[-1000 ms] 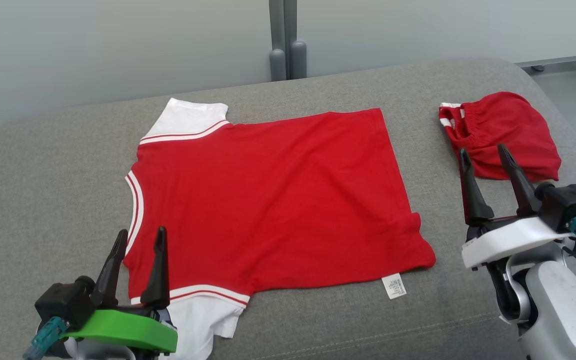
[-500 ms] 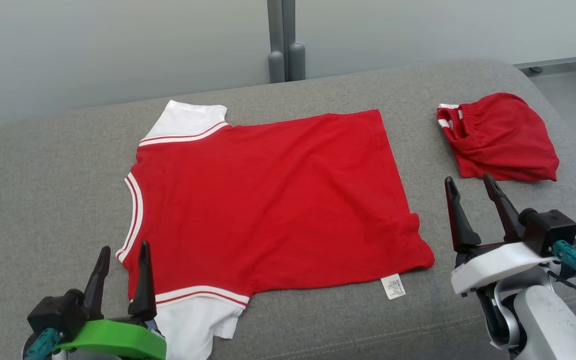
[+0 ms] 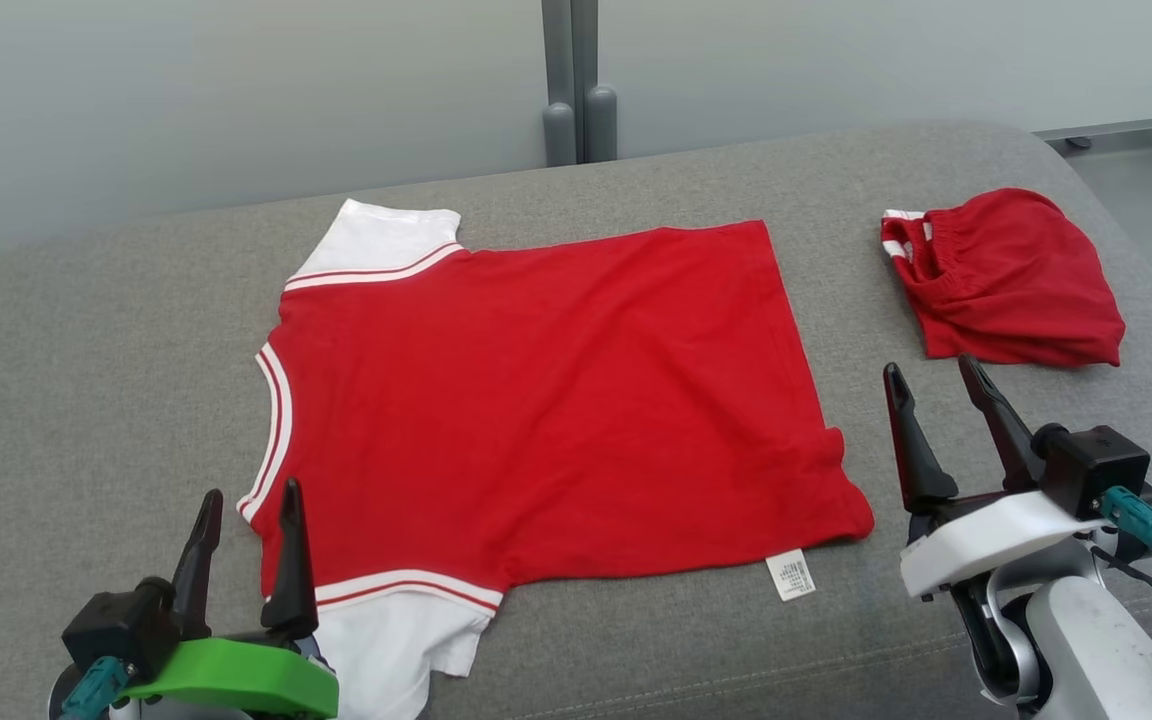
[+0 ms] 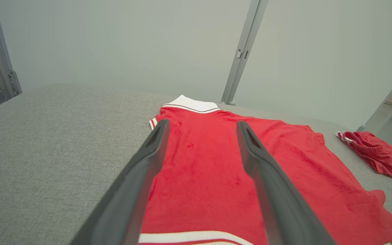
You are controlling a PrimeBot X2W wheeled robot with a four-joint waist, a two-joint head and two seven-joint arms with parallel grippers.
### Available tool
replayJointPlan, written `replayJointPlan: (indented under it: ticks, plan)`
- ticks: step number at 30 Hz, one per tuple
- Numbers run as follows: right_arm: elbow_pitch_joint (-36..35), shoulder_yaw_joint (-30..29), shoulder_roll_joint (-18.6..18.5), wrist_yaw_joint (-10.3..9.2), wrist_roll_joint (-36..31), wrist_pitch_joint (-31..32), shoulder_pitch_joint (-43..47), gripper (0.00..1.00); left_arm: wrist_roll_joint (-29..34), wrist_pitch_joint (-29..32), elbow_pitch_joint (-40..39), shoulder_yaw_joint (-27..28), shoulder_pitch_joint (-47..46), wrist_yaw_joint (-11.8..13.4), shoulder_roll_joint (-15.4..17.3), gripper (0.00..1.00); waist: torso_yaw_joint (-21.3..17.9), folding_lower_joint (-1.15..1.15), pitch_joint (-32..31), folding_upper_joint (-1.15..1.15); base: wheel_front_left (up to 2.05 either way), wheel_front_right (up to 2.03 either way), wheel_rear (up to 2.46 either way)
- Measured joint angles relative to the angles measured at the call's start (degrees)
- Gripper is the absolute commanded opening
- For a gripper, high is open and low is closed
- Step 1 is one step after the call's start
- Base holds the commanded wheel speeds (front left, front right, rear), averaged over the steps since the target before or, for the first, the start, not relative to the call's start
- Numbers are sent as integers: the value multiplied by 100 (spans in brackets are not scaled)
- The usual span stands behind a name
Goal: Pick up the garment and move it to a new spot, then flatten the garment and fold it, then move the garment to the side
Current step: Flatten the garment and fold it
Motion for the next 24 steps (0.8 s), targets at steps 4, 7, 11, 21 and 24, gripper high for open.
replayJointPlan:
  ticks: [4, 7, 11, 21, 24]
  plan:
    - [1, -10, 2, 16, -7, 0, 3, 100, 36, 0, 4, 21, 24, 0, -21, 100, 13, 0, -4, 0, 0, 0, 0]
    - [3, -24, 3, 18, -18, 0, 12, 100, 69, 0, 40, 23, 58, 0, -42, 100, 23, 0, -6, 0, 0, 0, 0]
    - [4, -107, 3, 26, -48, 0, 59, 100, 69, -14, 158, -46, 123, -1, -58, 100, 58, 0, -5, 0, 0, 0, 0]
    - [0, -177, 4, 52, -57, 0, 140, 100, -350, 166, 524, -153, 536, -77, -141, 100, 288, 0, 39, 0, 0, 0, 0]
    - [-20, -183, 5, 67, -64, 0, 142, 100, -730, 385, 647, -183, 688, -224, -245, 100, 378, 0, 79, 0, 0, 0, 0]
